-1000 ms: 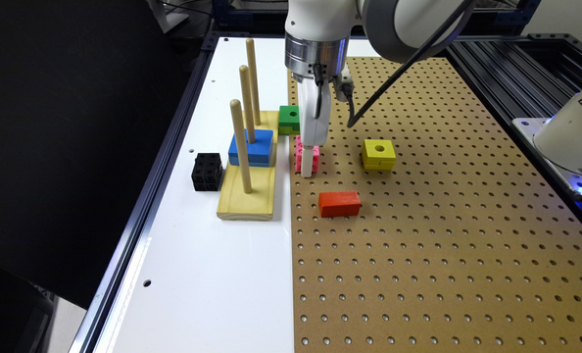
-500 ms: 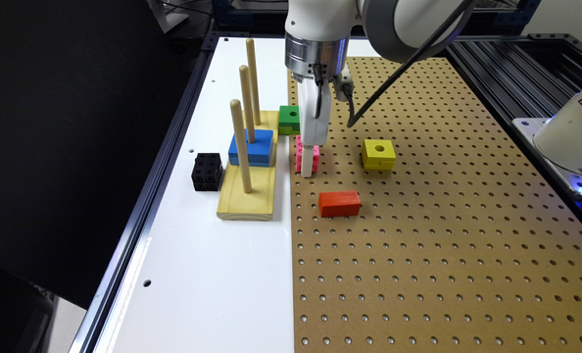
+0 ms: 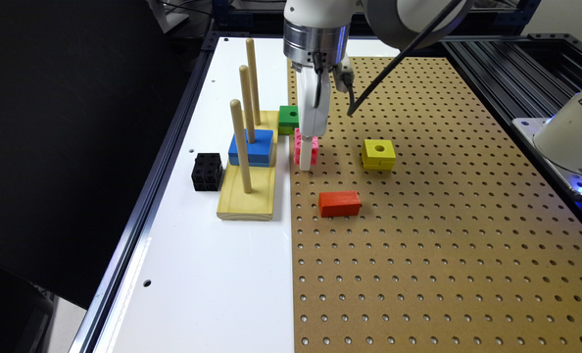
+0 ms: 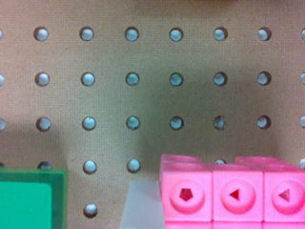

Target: Pick up pink block.

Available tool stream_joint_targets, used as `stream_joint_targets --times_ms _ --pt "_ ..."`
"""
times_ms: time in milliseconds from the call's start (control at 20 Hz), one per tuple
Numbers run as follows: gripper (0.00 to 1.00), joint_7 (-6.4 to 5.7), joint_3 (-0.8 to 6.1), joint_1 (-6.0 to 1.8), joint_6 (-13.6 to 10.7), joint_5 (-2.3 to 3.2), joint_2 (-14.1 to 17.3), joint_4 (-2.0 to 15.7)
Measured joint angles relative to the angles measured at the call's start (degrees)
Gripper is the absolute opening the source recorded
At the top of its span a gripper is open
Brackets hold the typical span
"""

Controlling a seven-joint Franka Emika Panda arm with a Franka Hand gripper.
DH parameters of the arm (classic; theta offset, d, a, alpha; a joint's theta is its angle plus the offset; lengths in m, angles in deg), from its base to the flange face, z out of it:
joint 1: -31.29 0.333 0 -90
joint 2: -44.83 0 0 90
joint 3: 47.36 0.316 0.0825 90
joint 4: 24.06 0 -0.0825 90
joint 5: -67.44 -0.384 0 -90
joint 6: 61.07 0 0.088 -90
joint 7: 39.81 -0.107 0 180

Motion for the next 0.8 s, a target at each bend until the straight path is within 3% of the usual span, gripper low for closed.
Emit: stream_joint_targets --times_ms 600,800 --pt "0.00 0.00 0.00 -0.01 -4.47 0.00 -4.77 -0.24" --pt "0.00 -0.01 0.00 -0.01 -7.43 0.00 -7.79 -0.24"
